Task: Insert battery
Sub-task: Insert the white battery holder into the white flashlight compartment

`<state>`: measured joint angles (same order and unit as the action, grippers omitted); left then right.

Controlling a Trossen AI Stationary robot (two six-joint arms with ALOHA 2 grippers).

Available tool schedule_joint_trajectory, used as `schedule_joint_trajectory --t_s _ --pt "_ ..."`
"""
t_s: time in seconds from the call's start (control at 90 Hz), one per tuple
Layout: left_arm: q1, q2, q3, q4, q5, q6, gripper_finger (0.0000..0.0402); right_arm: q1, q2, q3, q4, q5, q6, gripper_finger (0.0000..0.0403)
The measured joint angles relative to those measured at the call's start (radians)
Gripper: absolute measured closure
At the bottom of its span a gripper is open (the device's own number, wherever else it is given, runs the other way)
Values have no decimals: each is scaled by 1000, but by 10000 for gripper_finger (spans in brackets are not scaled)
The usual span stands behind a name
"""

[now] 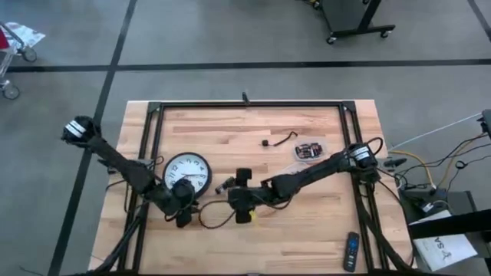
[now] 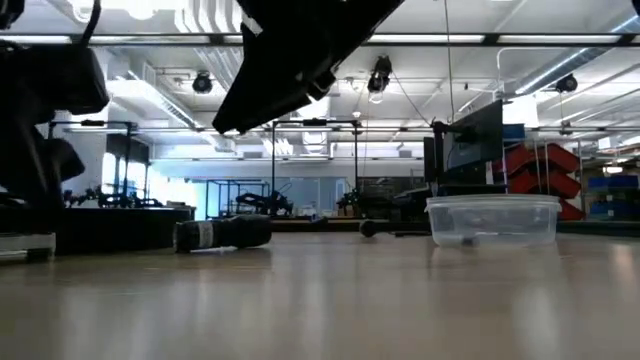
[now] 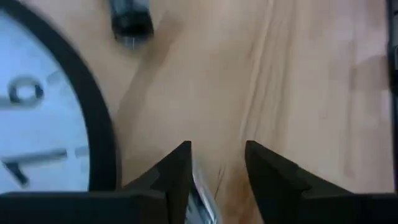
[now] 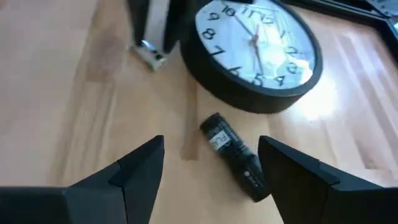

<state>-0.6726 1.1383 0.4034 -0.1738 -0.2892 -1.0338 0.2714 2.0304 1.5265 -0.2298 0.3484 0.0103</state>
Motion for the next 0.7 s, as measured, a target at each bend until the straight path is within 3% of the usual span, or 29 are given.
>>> schedule_joint_trajectory --t_s 0.156,0.344,0.7 --pt "-36 78 6 5 28 -81 231 -19 0 0 10 -27 -30 131" --pt "-68 202 77 -11 20 -97 238 -22 0 0 62 -43 -82 119" --pt "-68 342 271 -347 -39 -18 271 -21 0 0 79 -44 -90 138"
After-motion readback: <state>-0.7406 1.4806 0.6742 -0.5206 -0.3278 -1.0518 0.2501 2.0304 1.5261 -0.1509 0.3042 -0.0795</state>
